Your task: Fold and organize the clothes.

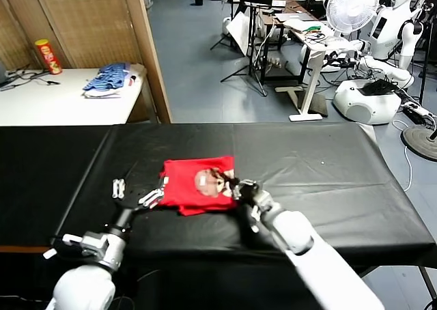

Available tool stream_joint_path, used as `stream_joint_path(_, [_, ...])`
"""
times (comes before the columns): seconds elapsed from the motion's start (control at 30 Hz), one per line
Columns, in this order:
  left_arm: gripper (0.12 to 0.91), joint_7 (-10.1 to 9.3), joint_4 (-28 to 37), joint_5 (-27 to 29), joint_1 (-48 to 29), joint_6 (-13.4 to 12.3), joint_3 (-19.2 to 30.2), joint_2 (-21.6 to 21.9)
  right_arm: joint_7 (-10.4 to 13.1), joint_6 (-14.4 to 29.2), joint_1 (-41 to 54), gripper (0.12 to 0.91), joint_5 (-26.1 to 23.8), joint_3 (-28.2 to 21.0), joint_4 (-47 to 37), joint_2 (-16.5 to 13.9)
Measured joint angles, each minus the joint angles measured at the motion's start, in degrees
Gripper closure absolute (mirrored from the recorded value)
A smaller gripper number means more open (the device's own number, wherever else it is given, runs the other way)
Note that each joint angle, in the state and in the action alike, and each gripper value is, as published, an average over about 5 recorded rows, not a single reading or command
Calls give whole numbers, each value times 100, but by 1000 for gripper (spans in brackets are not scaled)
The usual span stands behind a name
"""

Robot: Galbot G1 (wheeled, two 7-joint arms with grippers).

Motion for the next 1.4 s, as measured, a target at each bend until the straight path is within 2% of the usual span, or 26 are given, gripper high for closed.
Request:
stream_joint_path(0.13, [232,-55,158,-127,25,-86,-24,24,56,772,-264,551,-136,198,245,-415])
stream_joint_path(0.23, [232,-89,269,-215,55,-170,-35,25,136,1230,-571,387,-164,385,468,-598])
stream_joint_path(0.3, [232,-171,322,-303,90,-108,-49,21,260,1399,-834,305,-139,541,658,-654])
stream_joint_path(0.37, [232,-340,341,-454,141,37,-63,23,435,1442,-1133,248,-59,724,885,-669])
stream_joint_path(0.47, [232,-584,297,-743,246,278,-106,65,772,1363,-1630,230,177,1023,1276,-631])
stream_joint_path(0.6, [232,-767,148,-1017,480,455,-199,155,1292,1048,-2374,227,654,1436,1836,-490])
stream_joint_path(0.73, [232,-838,-29,-1094,828,561,-241,194,1741,668,-3195,227,998,1801,2403,-302])
stream_joint_path(0.93, [232,-959,-339,-1391,1433,908,-334,189,2311,246,-4285,227,1028,2156,3105,-47])
stream_joint_path(1.13, [232,-1159,-706,-1673,1848,1328,-438,180,2639,-142,-5015,227,1270,2308,3537,126])
stream_joint_path(1.23, [232,-1207,-841,-1751,1913,1475,-467,173,2670,-185,-5184,227,1312,2328,3620,151])
stream_joint_path(1.4, [232,-1195,-941,-1762,1964,1539,-478,156,2671,-185,-5307,227,1317,2345,3683,163])
